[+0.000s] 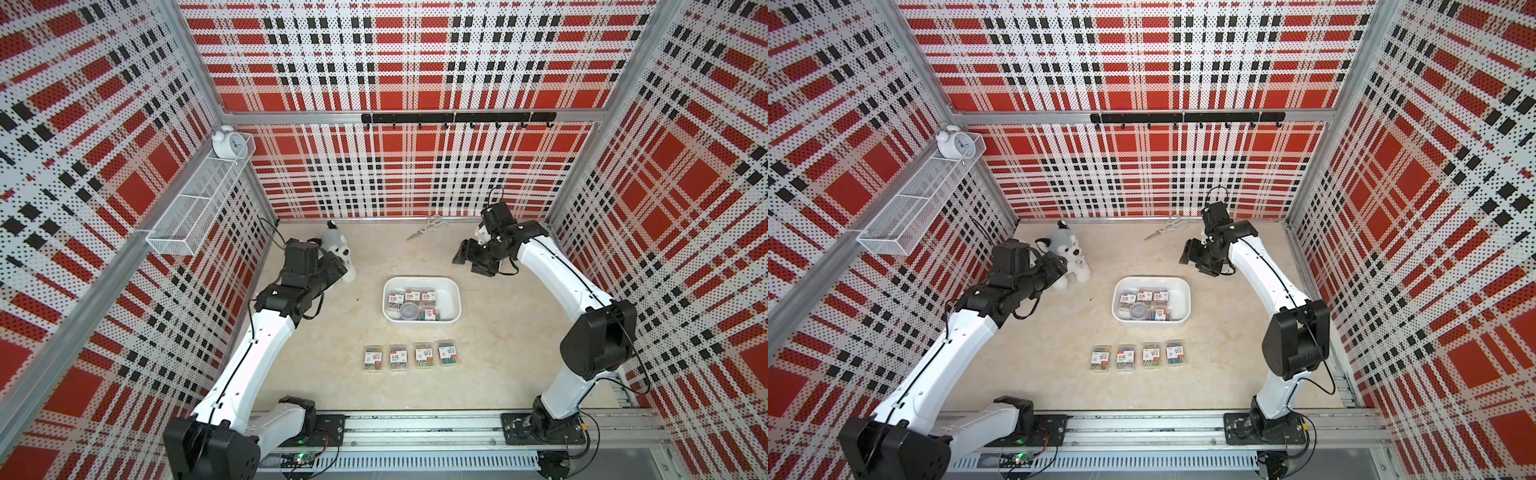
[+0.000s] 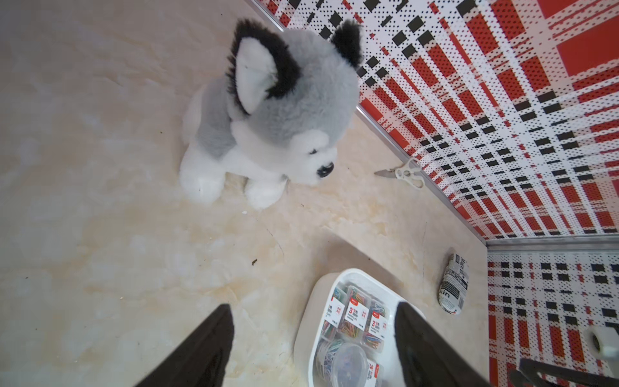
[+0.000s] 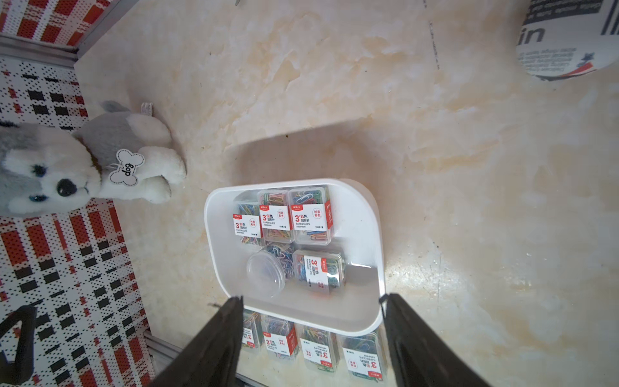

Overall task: Take the paper clips out of the storage box
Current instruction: Pick up the boxed paper clips from the storage box.

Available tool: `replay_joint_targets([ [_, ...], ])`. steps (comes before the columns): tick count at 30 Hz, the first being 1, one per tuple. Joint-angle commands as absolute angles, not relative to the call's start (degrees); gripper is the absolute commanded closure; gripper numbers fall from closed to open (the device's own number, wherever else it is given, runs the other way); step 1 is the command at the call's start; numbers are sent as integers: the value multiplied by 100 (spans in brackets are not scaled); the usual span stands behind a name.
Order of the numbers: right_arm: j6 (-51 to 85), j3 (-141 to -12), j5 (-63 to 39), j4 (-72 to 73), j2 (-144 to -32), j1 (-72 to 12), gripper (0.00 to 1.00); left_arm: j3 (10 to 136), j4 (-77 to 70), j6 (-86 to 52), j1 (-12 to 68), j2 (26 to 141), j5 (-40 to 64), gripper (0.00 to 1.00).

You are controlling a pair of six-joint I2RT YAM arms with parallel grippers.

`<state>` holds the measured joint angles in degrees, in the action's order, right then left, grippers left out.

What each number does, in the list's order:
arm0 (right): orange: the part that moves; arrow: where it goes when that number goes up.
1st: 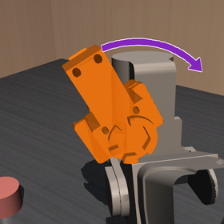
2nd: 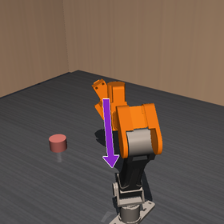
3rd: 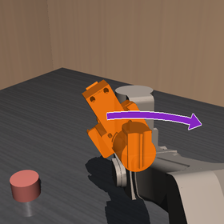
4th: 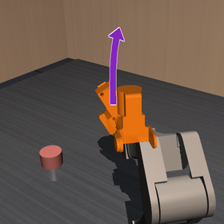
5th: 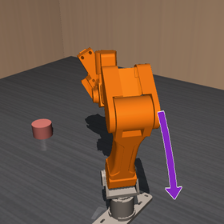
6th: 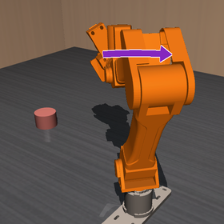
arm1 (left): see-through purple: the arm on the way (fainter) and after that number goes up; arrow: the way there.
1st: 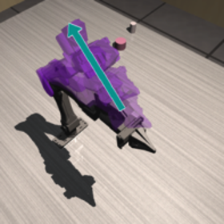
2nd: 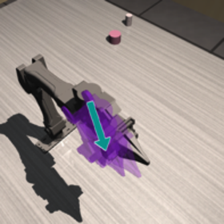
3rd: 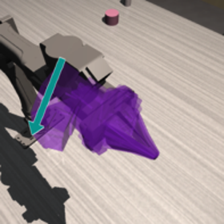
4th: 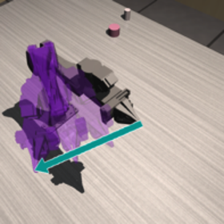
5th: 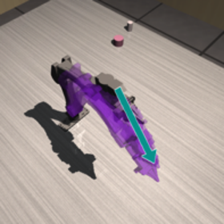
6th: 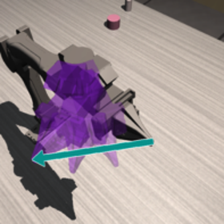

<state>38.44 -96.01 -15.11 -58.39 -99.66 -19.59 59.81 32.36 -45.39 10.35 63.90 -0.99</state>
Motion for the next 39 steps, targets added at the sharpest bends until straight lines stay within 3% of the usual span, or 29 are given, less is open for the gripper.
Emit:
replay_joint_targets([
  [1,3788,-9800,-1167,-6041,-10056,-2207,29,5866,2938,-4514,910,6155,95,22],
  [20,3341,-10491,-739,-6641,-11192,-3306,29,5432,2846,-4559,782,6003,238,22],
  [39,3557,-11085,-333,-6782,-12518,-3507,31,5345,2892,-4524,773,5845,245,22],
])
